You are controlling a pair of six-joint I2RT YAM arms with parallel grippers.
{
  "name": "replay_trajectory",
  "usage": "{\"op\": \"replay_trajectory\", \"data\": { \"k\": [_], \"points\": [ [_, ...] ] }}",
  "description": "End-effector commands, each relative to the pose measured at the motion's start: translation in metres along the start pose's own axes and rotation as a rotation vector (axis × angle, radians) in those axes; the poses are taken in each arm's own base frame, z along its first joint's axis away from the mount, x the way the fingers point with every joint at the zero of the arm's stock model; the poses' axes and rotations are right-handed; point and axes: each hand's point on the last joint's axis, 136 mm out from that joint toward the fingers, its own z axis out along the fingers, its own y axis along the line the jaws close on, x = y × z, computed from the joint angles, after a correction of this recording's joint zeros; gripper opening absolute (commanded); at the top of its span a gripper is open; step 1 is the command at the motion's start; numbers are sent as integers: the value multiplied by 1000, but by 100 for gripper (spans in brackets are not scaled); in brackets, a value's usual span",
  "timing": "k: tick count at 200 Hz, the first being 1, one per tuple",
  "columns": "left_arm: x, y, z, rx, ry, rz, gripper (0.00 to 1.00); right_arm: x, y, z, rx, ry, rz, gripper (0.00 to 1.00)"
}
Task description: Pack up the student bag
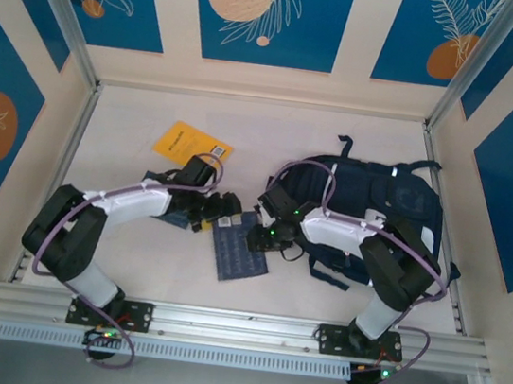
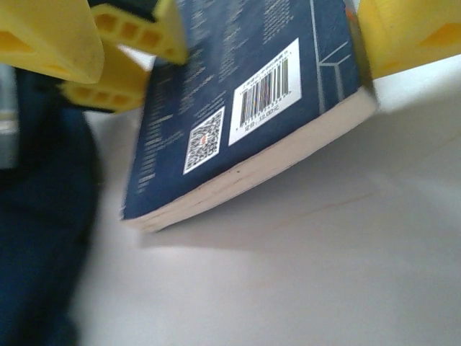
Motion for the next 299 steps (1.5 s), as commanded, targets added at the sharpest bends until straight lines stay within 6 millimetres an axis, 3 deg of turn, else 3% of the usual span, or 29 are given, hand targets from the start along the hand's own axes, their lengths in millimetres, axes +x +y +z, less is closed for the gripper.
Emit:
{"op": "replay_trajectory", "data": {
  "k": [1,50,71,106,203,269,299],
  "points": [
    [-1,-26,-8,63,-5,73,87,17,-4,-2,-9,12,134,40],
    [18,16,-22,-66,-7,115,88,10,-4,-12,-147,-18,266,39],
    [29,33,-21,-95,12,117,88,8,-4,-11,-198,-10,297,37],
    [40,43,-9,-72,57,113,86,8,-6,-7,-208,2,308,32],
    [53,22,22,105,161,133,77,13,4,4,-299,46,326,20],
    [54,-20,-13,268,111,181,66,11,-4,5,-287,35,347,18],
    [55,-29,-25,313,88,189,58,11,-9,3,-289,25,361,17]
  ]
}}
